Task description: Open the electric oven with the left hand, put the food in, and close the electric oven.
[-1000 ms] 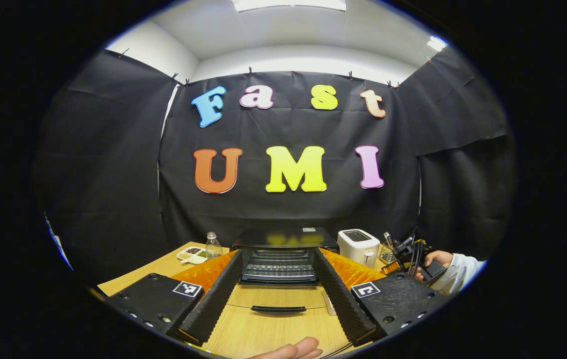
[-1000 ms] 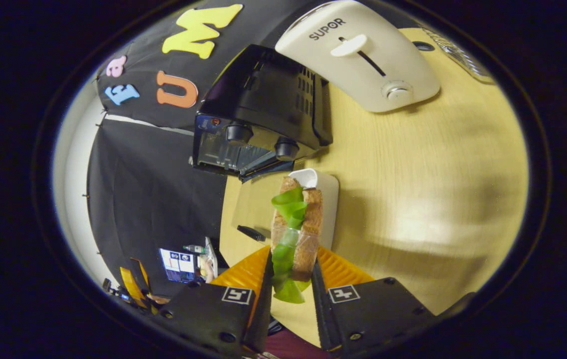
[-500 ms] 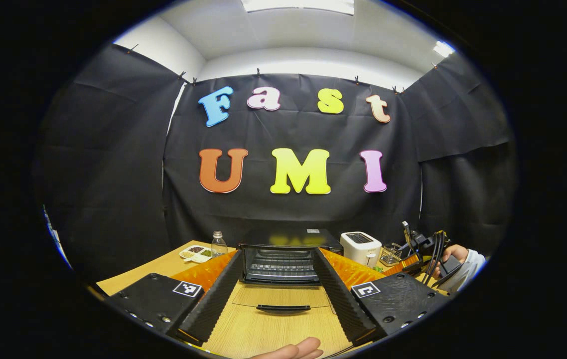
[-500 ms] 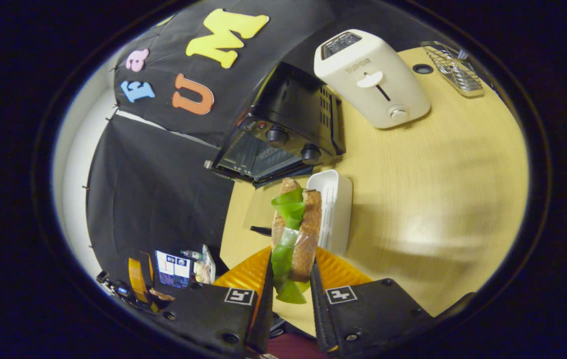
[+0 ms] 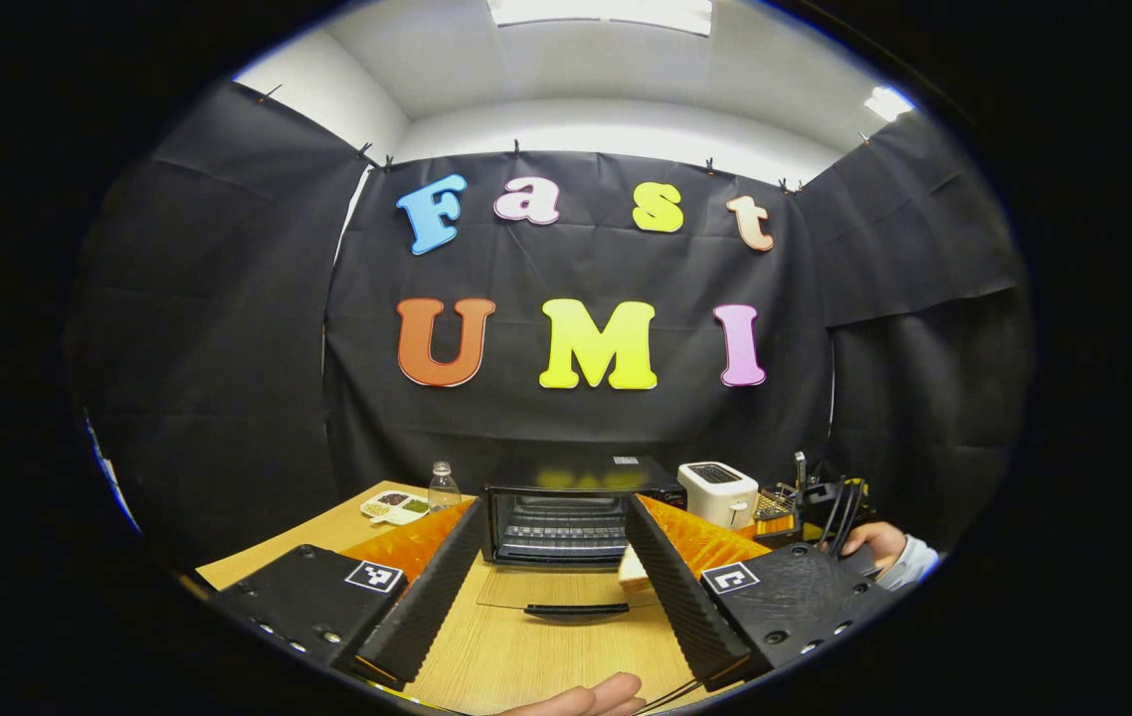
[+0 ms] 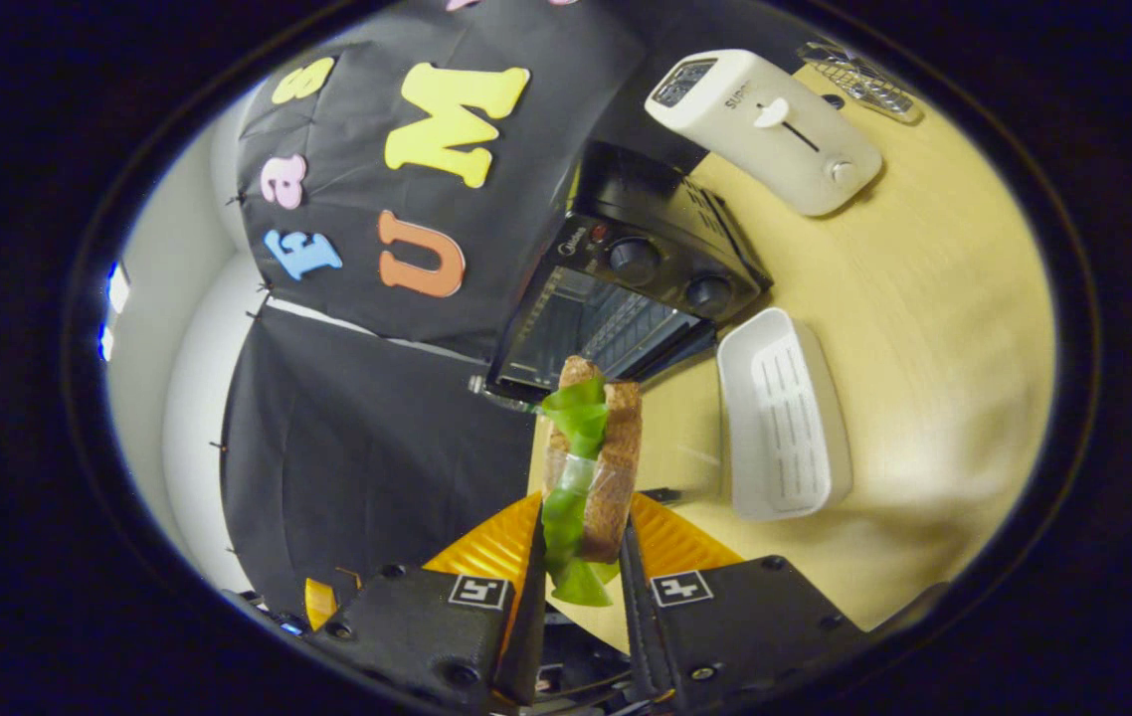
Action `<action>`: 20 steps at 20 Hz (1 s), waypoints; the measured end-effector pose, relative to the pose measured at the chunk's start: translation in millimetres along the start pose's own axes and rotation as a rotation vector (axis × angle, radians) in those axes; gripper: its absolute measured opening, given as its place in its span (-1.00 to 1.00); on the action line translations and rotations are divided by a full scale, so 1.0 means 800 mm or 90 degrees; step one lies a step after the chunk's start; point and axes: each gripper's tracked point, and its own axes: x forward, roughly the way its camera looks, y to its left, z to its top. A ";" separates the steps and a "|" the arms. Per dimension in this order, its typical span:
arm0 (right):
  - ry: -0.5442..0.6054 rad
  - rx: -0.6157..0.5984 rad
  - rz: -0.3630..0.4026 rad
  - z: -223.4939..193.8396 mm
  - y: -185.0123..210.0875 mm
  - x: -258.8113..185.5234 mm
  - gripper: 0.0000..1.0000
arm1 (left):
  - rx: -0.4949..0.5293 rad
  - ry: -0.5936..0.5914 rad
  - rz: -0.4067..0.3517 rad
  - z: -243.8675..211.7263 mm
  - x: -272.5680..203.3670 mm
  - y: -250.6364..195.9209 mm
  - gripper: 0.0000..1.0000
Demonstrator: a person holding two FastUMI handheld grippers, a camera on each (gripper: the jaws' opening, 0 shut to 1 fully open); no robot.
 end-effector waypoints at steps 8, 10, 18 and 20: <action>-0.311 0.056 -0.025 0.034 0.018 0.146 -0.23 | -0.025 -0.001 -0.001 -0.015 -0.008 0.052 0.87; -0.353 0.058 -0.029 0.040 0.020 0.179 -0.22 | -0.034 0.018 0.002 -0.026 -0.006 0.065 0.87; -0.492 -0.041 -0.104 0.116 -0.001 0.289 -0.22 | -0.029 0.047 0.033 -0.043 -0.005 0.106 0.87; -0.498 -0.028 -0.122 0.135 -0.023 0.311 -0.22 | -0.025 0.050 0.037 -0.043 -0.005 0.111 0.87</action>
